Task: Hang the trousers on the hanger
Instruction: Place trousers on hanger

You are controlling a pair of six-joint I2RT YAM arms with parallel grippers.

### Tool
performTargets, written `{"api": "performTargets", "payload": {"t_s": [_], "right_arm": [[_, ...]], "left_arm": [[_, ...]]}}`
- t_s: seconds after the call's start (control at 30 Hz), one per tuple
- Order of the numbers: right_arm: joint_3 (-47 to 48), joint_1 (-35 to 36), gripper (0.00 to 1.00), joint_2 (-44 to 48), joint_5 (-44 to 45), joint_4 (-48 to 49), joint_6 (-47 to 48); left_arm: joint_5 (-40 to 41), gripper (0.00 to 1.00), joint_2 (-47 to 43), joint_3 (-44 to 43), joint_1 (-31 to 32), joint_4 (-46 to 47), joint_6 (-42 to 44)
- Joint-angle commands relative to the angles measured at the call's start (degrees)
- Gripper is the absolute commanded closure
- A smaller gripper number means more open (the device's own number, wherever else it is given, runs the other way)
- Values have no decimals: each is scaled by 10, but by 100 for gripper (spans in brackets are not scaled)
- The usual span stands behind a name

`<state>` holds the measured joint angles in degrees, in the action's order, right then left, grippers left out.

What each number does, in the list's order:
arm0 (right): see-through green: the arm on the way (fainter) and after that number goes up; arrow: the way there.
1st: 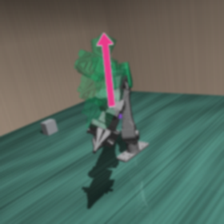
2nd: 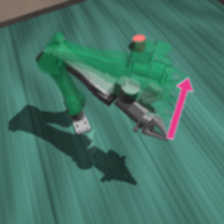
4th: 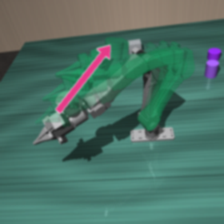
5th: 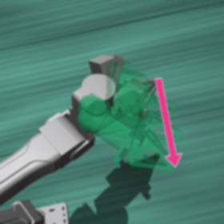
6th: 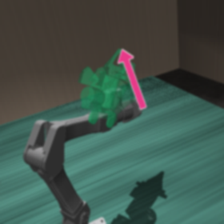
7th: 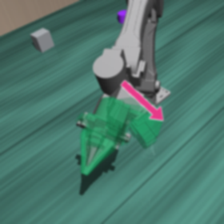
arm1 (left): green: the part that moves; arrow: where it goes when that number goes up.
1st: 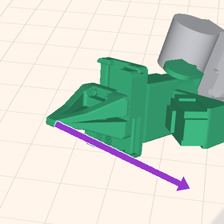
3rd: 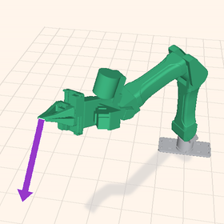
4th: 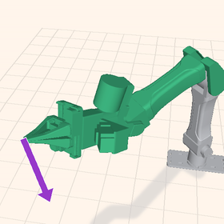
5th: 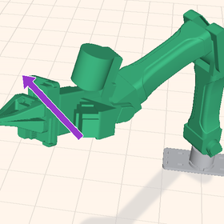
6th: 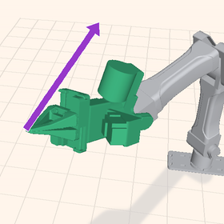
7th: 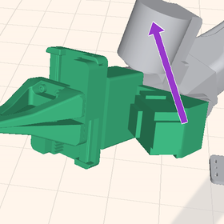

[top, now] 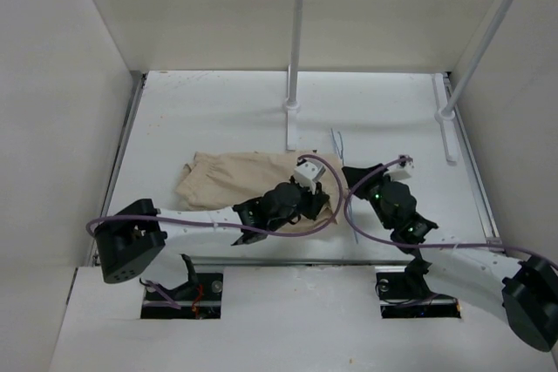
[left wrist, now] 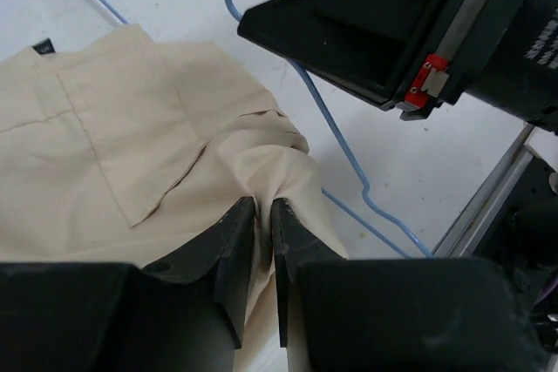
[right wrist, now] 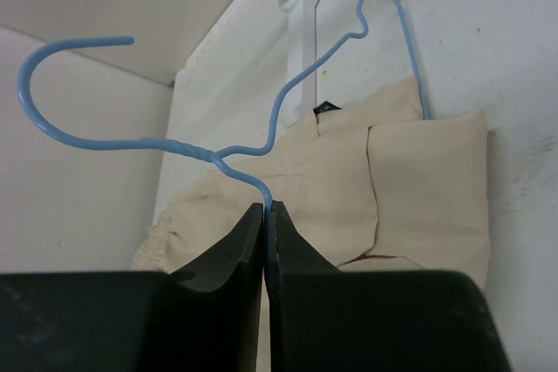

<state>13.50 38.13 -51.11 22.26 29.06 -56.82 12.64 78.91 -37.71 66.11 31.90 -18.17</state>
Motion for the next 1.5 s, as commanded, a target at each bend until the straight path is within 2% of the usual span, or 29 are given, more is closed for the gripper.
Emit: {"api": "performTargets", "payload": {"t_s": [0.0,0.23,0.27,0.33,0.43,0.47,0.53,0.63,0.73,0.8,0.93,1.0,1.13,1.33,1.47], "right_arm": [[25,9,96,-5,23,59,-42],[14,36,97,-81,54,79,-82],[10,44,97,-92,62,89,-82],[6,59,97,-111,78,105,-77],[10,77,97,-133,85,117,-73],[14,84,97,-138,91,120,-73],[23,91,97,-142,100,117,-73],[35,93,97,-139,104,115,-66],[36,92,98,-145,96,122,-74],[35,90,99,-148,93,125,-98],[40,83,99,-166,79,125,-122],[41,82,99,-175,79,129,-123],[37,74,99,-176,76,135,-130],[30,50,99,-154,50,136,-151],[29,37,98,-147,26,132,-163]], "left_arm": [[0,88,25,-5,4,78,-20],[-3,88,25,-11,8,97,-28],[-5,85,18,-1,6,92,-28],[-13,72,2,20,2,58,-28],[-22,46,-24,53,3,19,-28],[-18,42,-38,63,4,12,-30],[-10,42,-78,79,-1,-3,-46],[-5,48,-149,85,-21,-32,-80],[-17,49,-179,77,-40,-29,-135],[-30,50,-163,70,-51,9,-185],[-92,54,-74,58,-65,133,-239],[-116,61,-41,42,-65,145,-242],[-108,70,-25,41,-66,142,-242],[-121,67,25,22,-81,146,-244],[-140,63,62,9,-83,183,-245]]}}
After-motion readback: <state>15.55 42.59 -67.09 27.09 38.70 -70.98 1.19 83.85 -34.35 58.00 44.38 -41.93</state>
